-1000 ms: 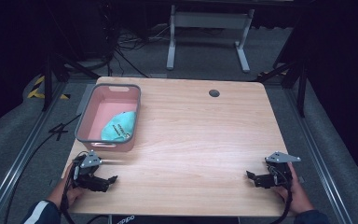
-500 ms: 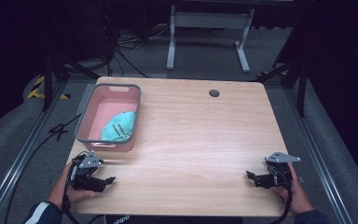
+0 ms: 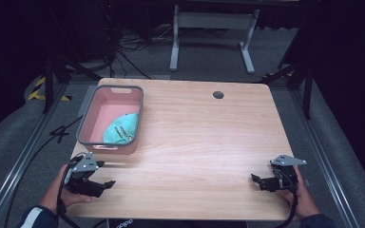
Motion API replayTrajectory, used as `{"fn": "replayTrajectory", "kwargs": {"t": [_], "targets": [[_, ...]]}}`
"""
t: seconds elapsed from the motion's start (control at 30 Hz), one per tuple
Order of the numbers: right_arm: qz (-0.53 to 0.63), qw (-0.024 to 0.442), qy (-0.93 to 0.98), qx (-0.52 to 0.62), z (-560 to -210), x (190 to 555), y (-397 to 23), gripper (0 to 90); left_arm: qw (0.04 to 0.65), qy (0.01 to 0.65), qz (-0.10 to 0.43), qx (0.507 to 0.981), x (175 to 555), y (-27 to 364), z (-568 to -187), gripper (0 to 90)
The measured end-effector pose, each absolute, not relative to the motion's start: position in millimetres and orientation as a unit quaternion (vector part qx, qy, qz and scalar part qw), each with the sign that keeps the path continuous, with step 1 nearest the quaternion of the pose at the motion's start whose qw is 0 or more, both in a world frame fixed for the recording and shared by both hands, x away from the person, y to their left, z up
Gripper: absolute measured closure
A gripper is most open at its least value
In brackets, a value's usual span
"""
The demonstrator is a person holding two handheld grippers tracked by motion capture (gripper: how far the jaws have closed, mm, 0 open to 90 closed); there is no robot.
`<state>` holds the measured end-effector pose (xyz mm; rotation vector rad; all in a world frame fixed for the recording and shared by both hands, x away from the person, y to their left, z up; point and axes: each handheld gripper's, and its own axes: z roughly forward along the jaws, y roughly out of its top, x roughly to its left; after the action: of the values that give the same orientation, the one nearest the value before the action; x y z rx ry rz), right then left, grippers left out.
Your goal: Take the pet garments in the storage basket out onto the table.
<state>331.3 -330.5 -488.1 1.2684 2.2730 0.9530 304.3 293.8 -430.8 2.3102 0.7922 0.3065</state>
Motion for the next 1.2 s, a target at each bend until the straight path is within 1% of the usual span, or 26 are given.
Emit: {"fn": "replayTrajectory", "kwargs": {"t": [0.13,0.33,0.53,0.7,0.87,0.9,1.03,1.2], "targets": [[0.338,0.184,0.806,0.450,-488,331,-331,0.7,0.338,0.295,0.130,0.884,303,296,-418,19.3],[0.338,0.183,0.807,0.449,-488,331,-331,0.7,0.348,0.298,0.146,0.877,305,303,-403,19.6],[0.338,0.183,0.807,0.448,-488,331,-331,0.7,0.357,0.299,0.161,0.870,316,310,-380,19.4],[0.338,0.183,0.807,0.448,-488,331,-331,0.7,0.342,0.282,0.174,0.879,333,308,-359,19.5],[0.338,0.184,0.806,0.449,-488,331,-331,0.7,0.334,0.282,0.173,0.883,353,305,-346,19.6],[0.338,0.184,0.806,0.449,-488,331,-331,0.7,0.334,0.282,0.173,0.883,353,305,-346,19.5],[0.338,0.184,0.806,0.449,-488,331,-331,0.7,0.314,0.290,0.169,0.888,375,301,-341,18.2],[0.338,0.184,0.806,0.449,-488,331,-331,0.7,0.289,0.295,0.155,0.898,399,293,-344,18.1]]}}
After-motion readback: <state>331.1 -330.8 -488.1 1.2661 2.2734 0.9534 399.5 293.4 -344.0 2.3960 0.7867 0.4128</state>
